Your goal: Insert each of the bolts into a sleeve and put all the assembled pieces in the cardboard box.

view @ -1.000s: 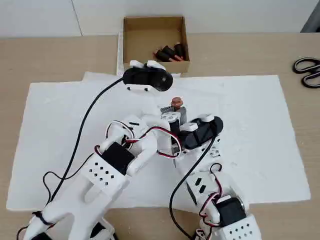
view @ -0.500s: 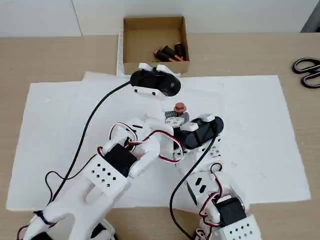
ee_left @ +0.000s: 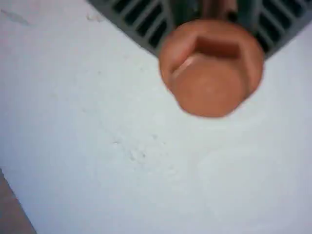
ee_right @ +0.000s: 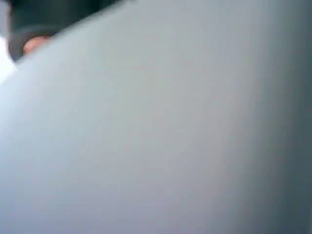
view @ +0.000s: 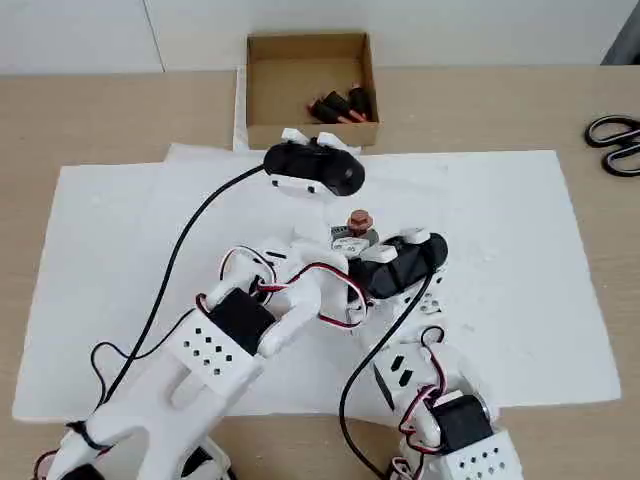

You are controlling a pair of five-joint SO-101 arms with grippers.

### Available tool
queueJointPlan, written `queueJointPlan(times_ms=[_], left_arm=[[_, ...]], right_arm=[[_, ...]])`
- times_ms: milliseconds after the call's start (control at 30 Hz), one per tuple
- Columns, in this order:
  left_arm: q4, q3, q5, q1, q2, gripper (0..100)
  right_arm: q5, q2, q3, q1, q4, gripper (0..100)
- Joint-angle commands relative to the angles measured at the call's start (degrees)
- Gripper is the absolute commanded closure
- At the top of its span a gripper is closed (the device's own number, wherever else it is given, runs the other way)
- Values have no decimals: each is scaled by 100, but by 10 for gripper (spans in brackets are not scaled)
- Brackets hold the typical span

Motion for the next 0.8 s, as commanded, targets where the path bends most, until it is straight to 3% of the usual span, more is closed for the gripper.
queueJointPlan(times_ms=[0, 767], left_arm=[[9, -101, -79, 202, -193, 995], [281, 101, -79, 167, -202, 970]], right_arm=[[-53, -119, -44, -31, 4, 995], [-53, -127, -35, -31, 4, 995]])
